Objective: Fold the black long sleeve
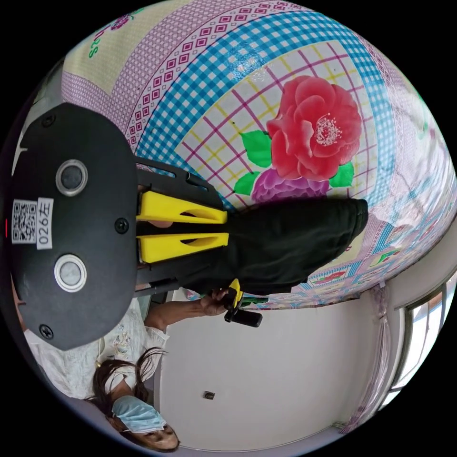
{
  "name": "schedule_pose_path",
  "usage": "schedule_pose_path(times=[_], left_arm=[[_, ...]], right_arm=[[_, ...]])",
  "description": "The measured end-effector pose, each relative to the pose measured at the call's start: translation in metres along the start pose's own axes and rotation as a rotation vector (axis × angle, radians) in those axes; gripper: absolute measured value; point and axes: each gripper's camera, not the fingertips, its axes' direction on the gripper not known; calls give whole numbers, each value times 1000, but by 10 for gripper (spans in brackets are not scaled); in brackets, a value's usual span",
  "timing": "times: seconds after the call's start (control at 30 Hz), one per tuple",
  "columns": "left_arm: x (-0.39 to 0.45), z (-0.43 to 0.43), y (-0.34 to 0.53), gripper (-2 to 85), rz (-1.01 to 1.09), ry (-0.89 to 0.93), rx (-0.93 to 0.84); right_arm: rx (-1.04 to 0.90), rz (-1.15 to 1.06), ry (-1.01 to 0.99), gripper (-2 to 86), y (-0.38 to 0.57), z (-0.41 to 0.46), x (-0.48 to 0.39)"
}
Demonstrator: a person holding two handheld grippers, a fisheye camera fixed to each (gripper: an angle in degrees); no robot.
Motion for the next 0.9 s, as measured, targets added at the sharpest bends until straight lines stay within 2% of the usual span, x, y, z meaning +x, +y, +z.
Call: schedule_pose_path(times=[0.1,0.27,0.37,0.53,0.9], left_arm=[[16,-5,22,9,36,-55,76],[45,-13,55,1,90,-137,165],[61,-22,76,-2,125,-153,207],[70,-44,116,-4,132,-158,254],[4,-118,169,-4,-6,-131,266]], right_arm=[[45,-26,178,12,12,22,-25],[31,-210,645,0,26,87,-105],[38,-293,793,-1,36,121,-135],[98,-317,826,-3,43,152,-154],[37,-250,628,-3,-27,250,-156]])
